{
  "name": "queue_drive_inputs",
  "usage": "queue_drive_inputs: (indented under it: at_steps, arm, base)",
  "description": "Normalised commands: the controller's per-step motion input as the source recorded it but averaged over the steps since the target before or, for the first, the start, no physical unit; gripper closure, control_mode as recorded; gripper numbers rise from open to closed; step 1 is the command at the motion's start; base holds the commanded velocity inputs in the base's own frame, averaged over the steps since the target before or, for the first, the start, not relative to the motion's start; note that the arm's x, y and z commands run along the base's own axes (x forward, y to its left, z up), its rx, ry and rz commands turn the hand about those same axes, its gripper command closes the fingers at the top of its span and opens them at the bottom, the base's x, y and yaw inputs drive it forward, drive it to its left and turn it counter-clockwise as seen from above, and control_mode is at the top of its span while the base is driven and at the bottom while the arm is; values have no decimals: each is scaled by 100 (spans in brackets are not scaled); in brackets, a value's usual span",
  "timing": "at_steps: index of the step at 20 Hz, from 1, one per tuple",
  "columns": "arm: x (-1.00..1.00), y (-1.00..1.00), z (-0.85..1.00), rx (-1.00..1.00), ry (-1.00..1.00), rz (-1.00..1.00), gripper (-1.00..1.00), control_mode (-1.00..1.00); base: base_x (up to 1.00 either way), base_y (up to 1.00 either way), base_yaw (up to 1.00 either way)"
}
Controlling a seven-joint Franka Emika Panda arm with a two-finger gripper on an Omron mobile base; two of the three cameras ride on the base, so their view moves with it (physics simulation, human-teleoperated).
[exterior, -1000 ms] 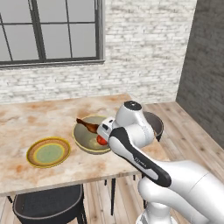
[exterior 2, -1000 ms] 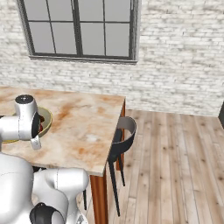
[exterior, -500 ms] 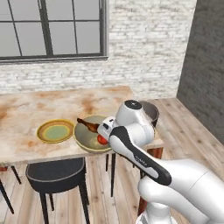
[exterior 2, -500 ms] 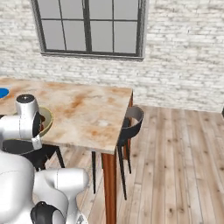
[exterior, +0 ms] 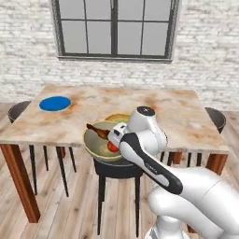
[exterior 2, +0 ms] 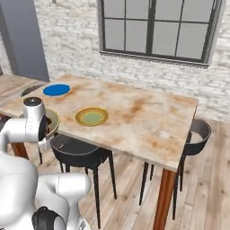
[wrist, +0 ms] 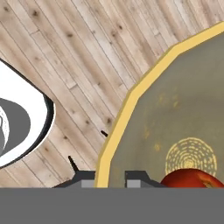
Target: Pick the chicken drumstick and tomato from their plates and place them in the bowl. Then put the bowl in the fridge.
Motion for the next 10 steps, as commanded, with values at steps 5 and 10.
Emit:
queue_drive_inputs:
  at_steps: [5, 10]
  arm:
    - [0, 0, 0, 0, 0, 0, 100, 100]
    - [0, 0, 0, 0, 0, 0, 100, 100]
  base:
    - [-26, 42, 80]
    - [-25, 43, 77]
